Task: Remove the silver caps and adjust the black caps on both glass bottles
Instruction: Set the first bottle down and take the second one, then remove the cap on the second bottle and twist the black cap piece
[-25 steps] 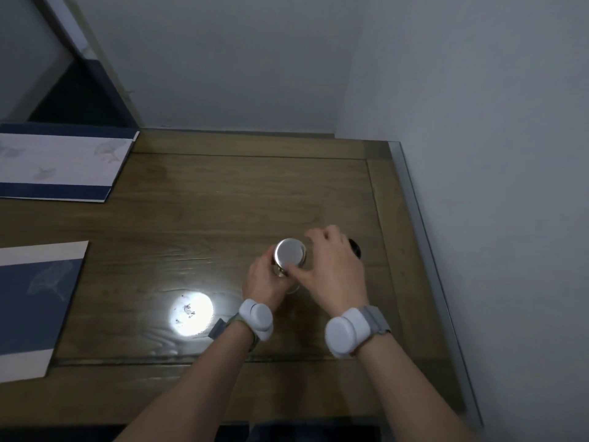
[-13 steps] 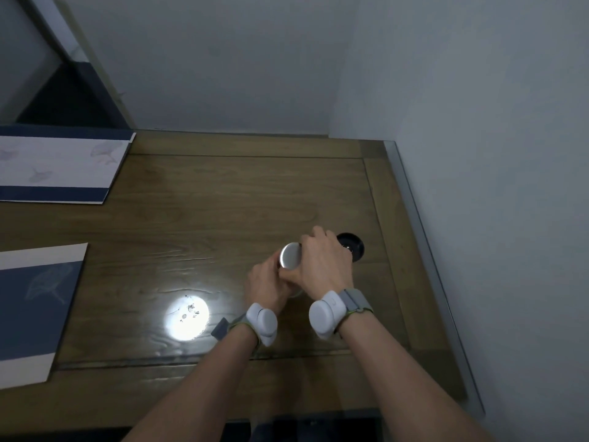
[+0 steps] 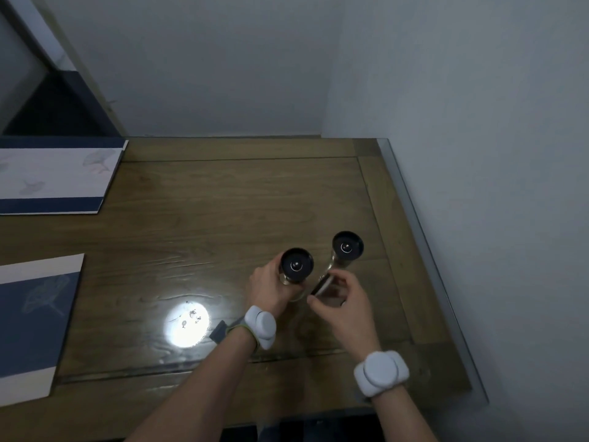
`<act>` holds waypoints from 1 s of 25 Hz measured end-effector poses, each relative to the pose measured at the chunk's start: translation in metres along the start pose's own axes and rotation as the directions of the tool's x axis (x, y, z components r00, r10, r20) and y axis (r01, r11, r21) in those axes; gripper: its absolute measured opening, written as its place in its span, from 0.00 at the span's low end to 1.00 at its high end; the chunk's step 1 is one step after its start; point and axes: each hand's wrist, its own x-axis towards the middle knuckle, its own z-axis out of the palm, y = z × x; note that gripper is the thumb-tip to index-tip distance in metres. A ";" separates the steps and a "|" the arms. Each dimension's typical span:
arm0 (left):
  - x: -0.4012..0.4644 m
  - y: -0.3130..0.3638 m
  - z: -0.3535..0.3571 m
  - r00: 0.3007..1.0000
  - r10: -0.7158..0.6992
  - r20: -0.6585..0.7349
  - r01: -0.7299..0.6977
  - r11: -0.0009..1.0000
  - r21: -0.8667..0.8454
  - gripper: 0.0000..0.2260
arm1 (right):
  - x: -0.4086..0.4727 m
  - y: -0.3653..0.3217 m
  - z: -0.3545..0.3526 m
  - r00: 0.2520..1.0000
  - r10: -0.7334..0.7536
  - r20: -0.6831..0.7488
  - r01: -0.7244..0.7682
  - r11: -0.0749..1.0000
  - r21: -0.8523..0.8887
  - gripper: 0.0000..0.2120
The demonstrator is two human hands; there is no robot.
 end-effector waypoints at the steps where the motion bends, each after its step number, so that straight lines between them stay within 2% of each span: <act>1: 0.000 -0.001 0.000 1.000 0.007 -0.004 -0.007 1.000 -0.011 0.26 | -0.004 0.015 0.004 0.999 0.047 -0.004 -0.047 0.999 0.023 0.28; 4: -0.001 -0.002 0.000 1.000 0.010 0.013 -0.010 1.000 -0.009 0.24 | -0.001 0.043 0.021 0.992 0.127 -0.021 -0.127 0.992 -0.008 0.29; 9: -0.001 -0.003 0.001 1.000 0.007 0.014 -0.007 1.000 -0.020 0.23 | 0.022 0.059 0.036 0.986 0.156 -0.059 -0.161 0.982 -0.094 0.29; 19: 0.001 -0.006 0.003 1.000 0.009 -0.007 -0.009 1.000 0.025 0.23 | 0.012 0.085 0.049 0.987 0.092 -0.131 -0.134 0.921 -0.366 0.28; 22: 0.002 -0.008 0.002 1.000 0.023 0.008 -0.023 1.000 0.007 0.23 | 0.007 0.087 0.051 0.991 0.057 -0.123 -0.112 0.855 -0.506 0.28; 25: 0.002 -0.010 0.002 1.000 0.029 0.008 -0.029 0.999 -0.019 0.24 | 0.002 0.095 0.055 0.994 0.038 -0.104 -0.098 0.737 -0.668 0.27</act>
